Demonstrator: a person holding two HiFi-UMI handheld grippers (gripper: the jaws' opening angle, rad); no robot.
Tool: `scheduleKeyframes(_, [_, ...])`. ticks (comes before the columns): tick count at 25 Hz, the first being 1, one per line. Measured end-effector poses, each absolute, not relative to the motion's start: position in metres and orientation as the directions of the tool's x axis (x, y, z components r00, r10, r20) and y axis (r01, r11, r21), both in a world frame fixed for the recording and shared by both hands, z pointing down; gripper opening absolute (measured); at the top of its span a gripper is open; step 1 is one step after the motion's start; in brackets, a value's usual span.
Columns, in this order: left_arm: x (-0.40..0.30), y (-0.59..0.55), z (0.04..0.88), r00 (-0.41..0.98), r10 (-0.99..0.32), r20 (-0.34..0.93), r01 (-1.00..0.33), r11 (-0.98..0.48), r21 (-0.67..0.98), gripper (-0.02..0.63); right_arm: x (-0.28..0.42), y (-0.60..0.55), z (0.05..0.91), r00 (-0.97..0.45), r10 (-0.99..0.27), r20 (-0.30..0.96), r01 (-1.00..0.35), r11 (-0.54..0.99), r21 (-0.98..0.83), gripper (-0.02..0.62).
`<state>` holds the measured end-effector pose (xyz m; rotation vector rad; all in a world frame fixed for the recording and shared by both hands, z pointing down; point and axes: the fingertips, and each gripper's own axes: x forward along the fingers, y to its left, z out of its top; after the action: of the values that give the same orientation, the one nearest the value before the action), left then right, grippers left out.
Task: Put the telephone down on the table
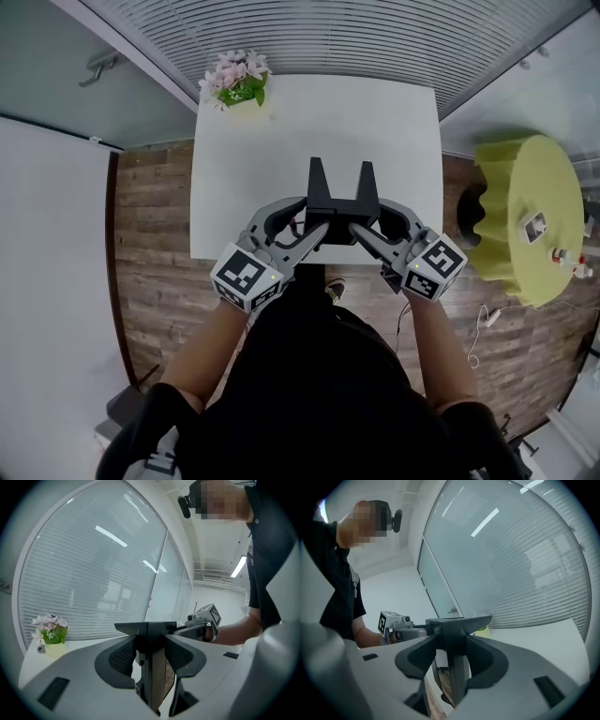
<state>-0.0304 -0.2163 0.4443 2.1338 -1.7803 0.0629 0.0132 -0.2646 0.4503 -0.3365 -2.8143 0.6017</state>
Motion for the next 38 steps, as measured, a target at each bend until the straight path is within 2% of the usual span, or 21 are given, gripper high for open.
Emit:
scheduleKeyframes(12, [-0.087,-0.254,0.509,0.242,-0.908,0.343,-0.913,-0.093,0.398,0.195,-0.043,-0.303,0.514,-0.901,0.308,0.305,0.093,0.824,-0.559,0.212])
scheduleKeyframes(24, [-0.121,-0.279,0.567,0.301,-0.858,0.417,-0.882,-0.084,0.464,0.195,-0.077,-0.325,0.572,-0.845,0.342,0.411,0.014,0.782,-0.623,0.212])
scheduleKeyframes(38, [-0.146,-0.316,0.624,0.307,-0.829,0.468,-0.841,-0.006,0.541,0.195,-0.102,-0.361,0.630,-0.797,0.403,0.450,-0.033,0.715,-0.698,0.212])
